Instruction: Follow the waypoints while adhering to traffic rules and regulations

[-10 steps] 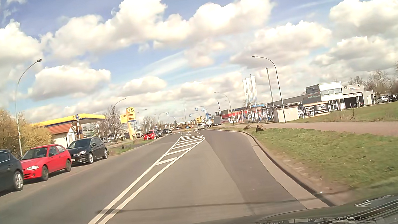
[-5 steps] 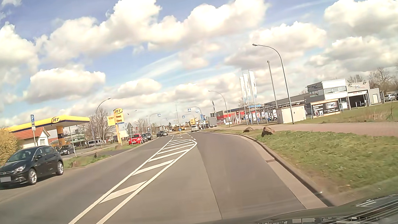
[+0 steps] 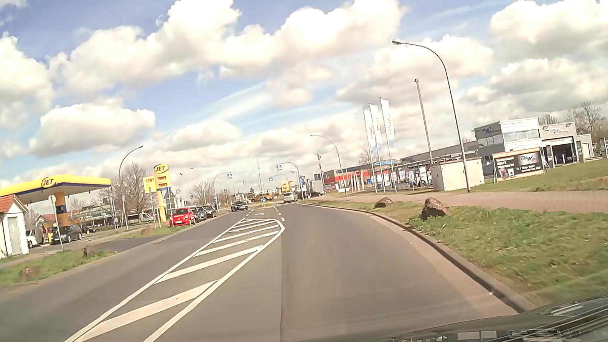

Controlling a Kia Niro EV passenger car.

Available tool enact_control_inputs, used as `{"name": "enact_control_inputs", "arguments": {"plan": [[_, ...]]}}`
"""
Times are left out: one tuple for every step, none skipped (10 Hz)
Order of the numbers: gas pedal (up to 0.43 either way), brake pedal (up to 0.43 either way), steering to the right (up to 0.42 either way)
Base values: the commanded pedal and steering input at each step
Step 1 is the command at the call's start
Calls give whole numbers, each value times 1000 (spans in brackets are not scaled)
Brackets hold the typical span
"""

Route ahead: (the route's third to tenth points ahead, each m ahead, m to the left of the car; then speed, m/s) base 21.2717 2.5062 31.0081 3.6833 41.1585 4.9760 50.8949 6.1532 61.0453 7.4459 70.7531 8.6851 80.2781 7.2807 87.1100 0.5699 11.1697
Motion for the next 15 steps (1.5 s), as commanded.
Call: {"name": "enact_control_inputs", "arguments": {"plan": [[0,0,0],[0,0,-6],[0,0,-10],[0,0,-15],[0,0,-19],[0,0,-22],[0,0,-24],[0,0,-26],[0,0,-27],[0,0,-28],[0,0,-28],[0,0,-28],[0,0,-29],[0,0,-28],[0,0,-28]]}}
